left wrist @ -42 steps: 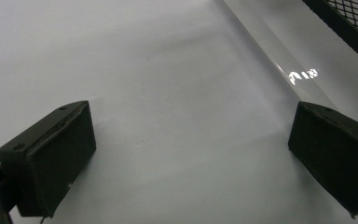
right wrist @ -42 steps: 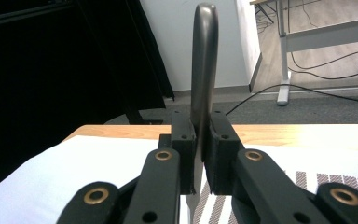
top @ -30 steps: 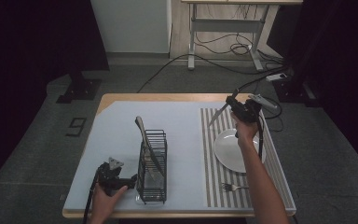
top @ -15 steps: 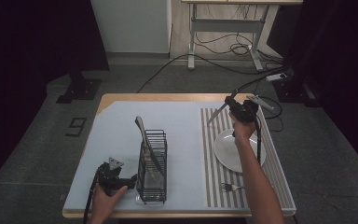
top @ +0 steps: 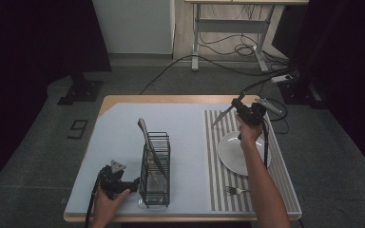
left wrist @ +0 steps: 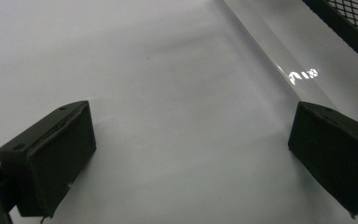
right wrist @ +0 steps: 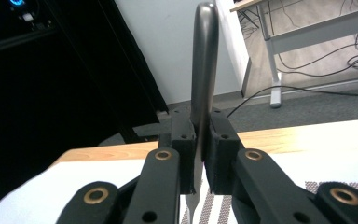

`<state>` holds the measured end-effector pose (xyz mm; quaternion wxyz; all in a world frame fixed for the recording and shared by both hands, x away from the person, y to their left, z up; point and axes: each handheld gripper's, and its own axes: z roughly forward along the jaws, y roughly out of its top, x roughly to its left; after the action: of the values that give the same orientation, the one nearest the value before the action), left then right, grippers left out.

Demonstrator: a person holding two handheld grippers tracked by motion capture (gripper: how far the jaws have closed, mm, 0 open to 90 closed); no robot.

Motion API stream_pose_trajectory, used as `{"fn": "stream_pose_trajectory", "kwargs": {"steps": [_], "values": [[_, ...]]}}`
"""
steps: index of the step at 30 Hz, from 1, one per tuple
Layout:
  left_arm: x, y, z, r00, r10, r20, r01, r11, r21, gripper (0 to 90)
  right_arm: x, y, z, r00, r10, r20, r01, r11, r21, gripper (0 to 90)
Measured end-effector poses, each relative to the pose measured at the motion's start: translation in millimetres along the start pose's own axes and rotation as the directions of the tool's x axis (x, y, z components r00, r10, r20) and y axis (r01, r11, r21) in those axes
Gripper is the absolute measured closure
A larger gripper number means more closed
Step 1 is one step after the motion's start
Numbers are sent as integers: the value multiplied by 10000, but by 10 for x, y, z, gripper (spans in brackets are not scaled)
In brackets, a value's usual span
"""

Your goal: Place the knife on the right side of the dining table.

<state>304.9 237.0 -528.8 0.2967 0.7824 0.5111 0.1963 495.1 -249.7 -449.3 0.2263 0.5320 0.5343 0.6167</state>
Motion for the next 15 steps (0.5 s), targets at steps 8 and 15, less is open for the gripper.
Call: {"fn": "stream_pose_trajectory", "kwargs": {"steps": [8,15], "values": [[0,0,0,10000,0,-2,0,10000,-1,1,-193,-46,-78,9982,467,380,-466,9989,-26,815],[0,0,0,10000,1,0,-1,10000,2,0,-335,-69,-114,9949,673,754,-684,9976,123,794]]}}
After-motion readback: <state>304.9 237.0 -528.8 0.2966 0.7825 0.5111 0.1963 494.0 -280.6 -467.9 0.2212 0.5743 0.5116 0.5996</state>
